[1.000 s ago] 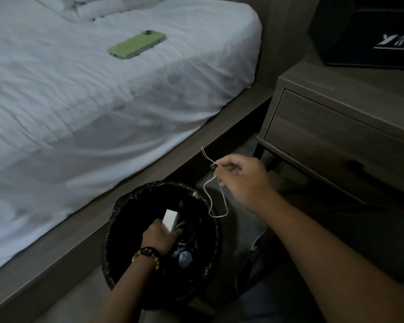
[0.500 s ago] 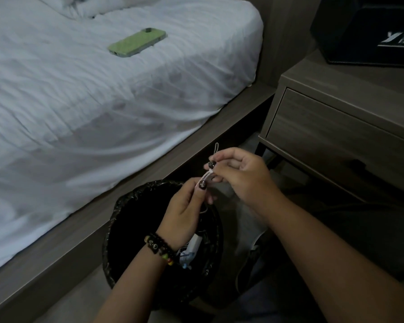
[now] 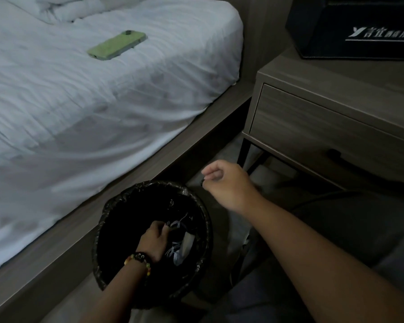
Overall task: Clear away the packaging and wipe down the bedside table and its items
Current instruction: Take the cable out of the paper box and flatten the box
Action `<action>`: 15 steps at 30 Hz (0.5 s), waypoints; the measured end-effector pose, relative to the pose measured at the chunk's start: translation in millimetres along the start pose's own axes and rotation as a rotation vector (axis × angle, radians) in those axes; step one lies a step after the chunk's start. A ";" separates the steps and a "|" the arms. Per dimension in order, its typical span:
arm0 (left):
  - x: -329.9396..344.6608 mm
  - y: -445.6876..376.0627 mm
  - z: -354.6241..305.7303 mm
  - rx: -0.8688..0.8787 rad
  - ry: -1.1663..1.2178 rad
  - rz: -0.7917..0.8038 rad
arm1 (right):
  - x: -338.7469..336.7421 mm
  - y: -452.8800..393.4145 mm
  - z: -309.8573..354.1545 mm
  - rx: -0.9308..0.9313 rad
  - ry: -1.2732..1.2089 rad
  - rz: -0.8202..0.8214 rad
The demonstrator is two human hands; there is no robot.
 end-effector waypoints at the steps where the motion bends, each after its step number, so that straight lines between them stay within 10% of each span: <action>1: -2.6 0.3 -2.5 -0.014 0.000 -0.013 | 0.8 1.5 0.9 -0.010 0.018 0.007; 15: -132.8 123.0 -326.2 0.868 0.870 -0.118 | -198.1 92.2 104.6 -0.366 -0.125 -0.451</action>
Point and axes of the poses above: each hand's wrist, its own y-axis away from the middle knuckle, its own x-axis out of the palm, z = x × y, the point moved 7 cm from there along -y, towards the middle knuckle, and after that the axes turned 6 degrees about -y, right-handed, at the moved point
